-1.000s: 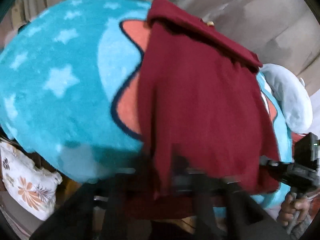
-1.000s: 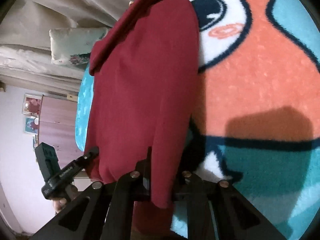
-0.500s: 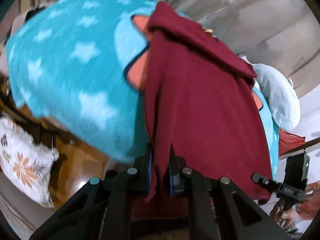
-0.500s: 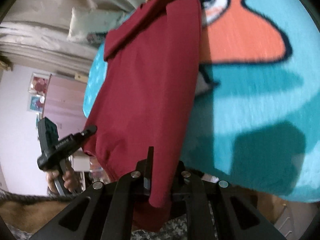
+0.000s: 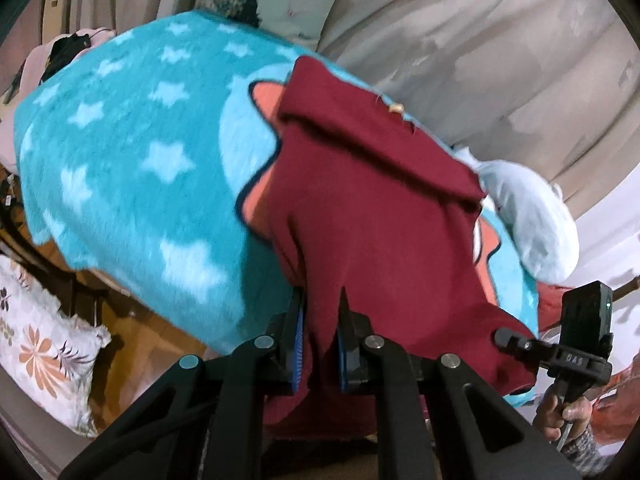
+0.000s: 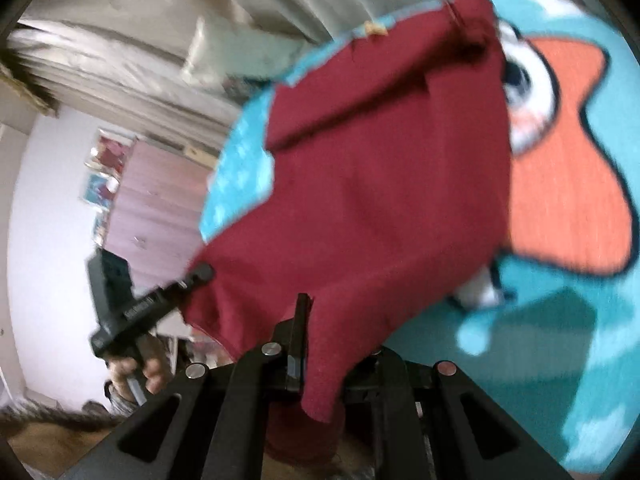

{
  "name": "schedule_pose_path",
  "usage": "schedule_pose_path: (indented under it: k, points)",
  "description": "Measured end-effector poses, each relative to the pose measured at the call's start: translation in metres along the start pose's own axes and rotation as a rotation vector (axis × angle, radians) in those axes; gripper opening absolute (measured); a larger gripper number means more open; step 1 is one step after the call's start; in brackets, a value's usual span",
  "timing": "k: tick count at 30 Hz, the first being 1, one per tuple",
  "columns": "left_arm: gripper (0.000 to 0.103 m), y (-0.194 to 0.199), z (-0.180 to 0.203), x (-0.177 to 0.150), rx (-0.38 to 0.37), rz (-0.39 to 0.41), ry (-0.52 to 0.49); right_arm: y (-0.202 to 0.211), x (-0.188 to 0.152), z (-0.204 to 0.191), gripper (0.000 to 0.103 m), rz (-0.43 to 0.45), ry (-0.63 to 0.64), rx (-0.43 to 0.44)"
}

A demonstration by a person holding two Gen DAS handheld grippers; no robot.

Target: Fold small clothes

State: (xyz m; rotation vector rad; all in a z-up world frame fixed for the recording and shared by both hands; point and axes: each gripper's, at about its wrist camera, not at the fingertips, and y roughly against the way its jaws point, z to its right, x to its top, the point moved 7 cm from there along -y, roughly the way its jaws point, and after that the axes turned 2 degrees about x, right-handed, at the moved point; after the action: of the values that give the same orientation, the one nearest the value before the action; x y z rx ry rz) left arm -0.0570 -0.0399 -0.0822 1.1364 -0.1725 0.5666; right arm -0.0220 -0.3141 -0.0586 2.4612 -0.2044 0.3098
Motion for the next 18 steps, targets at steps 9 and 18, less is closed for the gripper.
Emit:
schedule_pose_path:
  k: [9,18]
  points:
    - [0.012,-0.041,0.03,0.106,-0.047,0.029,-0.009,0.002,0.111,-0.003,0.01,0.177,-0.05,0.045]
    - [0.013,-0.135,0.044,0.203,-0.055,-0.053,0.034,-0.042,0.224,0.061,0.013,0.255,-0.274,0.018]
